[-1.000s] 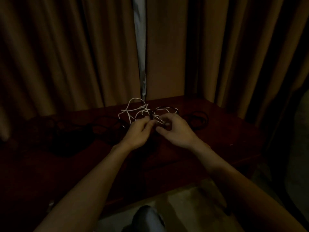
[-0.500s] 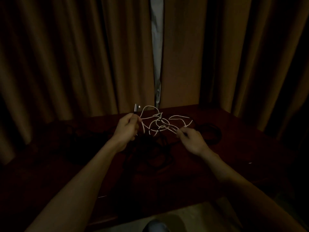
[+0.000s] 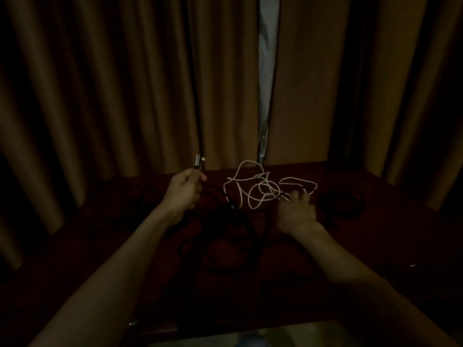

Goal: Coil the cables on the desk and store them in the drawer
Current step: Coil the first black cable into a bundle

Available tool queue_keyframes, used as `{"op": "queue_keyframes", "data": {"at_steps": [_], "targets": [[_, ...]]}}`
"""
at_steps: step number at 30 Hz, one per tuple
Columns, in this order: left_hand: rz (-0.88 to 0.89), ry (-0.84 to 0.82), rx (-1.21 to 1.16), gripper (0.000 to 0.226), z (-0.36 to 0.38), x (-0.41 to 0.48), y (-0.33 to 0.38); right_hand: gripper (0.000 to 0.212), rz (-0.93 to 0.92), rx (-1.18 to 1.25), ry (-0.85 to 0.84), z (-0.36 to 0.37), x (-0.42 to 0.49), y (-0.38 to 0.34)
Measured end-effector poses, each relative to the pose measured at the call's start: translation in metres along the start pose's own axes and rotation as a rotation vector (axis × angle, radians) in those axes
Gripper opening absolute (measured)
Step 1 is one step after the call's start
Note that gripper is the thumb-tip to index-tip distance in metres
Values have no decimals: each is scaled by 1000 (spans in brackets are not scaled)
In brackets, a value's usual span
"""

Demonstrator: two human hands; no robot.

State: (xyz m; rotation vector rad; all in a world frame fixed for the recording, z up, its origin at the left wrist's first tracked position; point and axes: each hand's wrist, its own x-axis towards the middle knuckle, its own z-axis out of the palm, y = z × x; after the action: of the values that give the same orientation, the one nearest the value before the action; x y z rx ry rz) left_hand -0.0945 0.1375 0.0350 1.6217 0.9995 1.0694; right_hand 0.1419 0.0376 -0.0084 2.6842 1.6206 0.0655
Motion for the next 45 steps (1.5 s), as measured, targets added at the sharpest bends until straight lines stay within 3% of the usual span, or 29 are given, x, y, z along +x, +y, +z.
{"op": "queue_keyframes", "data": {"at_steps": [2, 3, 5, 7, 11, 15, 18, 24, 30, 34, 37, 42, 45], "targets": [[6, 9, -19, 33, -1, -2, 2, 45, -288, 141, 199, -11, -10, -22], [8, 11, -29, 33, -1, -3, 3, 40, -425, 306, 192, -16, -15, -33], [14, 12, -46, 32, -2, -5, 5, 42, -563, 628, -42, -21, -24, -53], [21, 6, -71, 30, -5, -6, 7, 35, -601, 695, -210, -17, -27, -66], [15, -20, -45, 29, -17, -10, 11, 27, -577, 787, -115, -16, -21, -77], [14, -64, 88, 31, -24, -13, 7, 26, -642, 652, 74, -32, -17, -87], [10, -52, 145, 31, -25, -15, 5, 20, -647, 685, 195, -40, -11, -97], [81, -63, 210, 31, -27, -14, 1, 12, -620, 828, 287, -42, -4, -121], [12, -109, 78, 28, -24, -19, -3, 6, -621, 1032, 181, -42, -6, -136], [-35, -59, 53, 30, -30, -19, 3, 6, -473, 1644, -260, -44, -14, -129], [-19, -9, -1, 30, -44, -16, 1, 14, -468, 1656, -427, -41, -15, -121], [30, -167, 152, 36, -45, -28, -2, 26, -503, 1545, -157, -38, -12, -131], [136, -175, 226, 36, -42, -32, -5, 26, -502, 1507, -31, -42, -15, -139]]}}
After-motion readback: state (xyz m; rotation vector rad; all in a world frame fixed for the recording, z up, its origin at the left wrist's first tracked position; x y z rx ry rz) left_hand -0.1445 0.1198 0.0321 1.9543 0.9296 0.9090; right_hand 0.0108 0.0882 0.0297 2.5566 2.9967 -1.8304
